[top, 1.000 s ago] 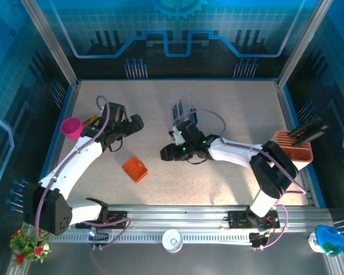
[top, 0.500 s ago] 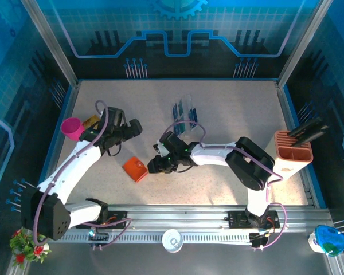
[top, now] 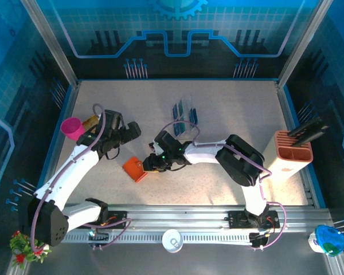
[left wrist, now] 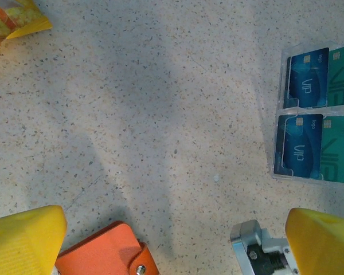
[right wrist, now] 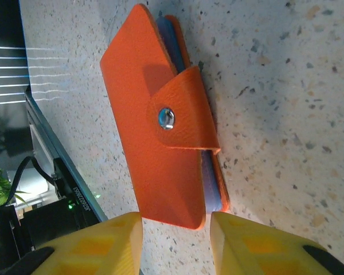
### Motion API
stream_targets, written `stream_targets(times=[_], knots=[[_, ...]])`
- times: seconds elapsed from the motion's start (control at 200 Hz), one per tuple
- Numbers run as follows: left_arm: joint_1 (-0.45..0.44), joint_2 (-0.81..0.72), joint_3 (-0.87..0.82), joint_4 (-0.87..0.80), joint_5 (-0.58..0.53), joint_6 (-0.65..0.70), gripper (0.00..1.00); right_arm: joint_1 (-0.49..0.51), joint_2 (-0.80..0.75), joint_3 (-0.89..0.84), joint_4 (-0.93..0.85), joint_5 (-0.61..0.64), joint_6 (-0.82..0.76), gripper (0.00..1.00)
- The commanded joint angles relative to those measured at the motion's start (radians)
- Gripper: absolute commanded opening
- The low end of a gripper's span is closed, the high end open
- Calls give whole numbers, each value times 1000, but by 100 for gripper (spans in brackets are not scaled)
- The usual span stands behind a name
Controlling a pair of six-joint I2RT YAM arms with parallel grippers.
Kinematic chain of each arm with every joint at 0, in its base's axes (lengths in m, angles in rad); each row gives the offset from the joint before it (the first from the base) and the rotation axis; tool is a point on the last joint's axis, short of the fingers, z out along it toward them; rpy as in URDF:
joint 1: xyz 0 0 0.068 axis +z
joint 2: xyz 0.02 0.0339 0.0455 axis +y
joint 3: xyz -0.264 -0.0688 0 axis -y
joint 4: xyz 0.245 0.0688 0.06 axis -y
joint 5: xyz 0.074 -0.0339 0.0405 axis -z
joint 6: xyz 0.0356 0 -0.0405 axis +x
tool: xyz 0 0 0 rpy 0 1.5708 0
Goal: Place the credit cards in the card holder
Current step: Pick up the card holder from the bottom-left of the table.
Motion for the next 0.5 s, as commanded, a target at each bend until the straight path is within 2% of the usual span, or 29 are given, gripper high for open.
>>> stream_targets(times=[0.0, 0.245, 0.36, 0.43, 0.495], knots=[[1, -20, -16, -12, 19, -12, 99, 15, 36, 39, 23, -23, 25, 36], [1, -17, -19, -9, 18, -15, 99, 13, 69, 51, 54, -57, 46, 22], [1, -13, -21, -8, 19, -22, 99, 11, 72, 44, 68, -71, 49, 11], [0, -14, -21, -6, 23, -28, 99, 4, 68, 34, 88, -83, 55, 0], [1, -14, -21, 2, 32, -36, 99, -2, 57, 27, 103, -96, 58, 0]])
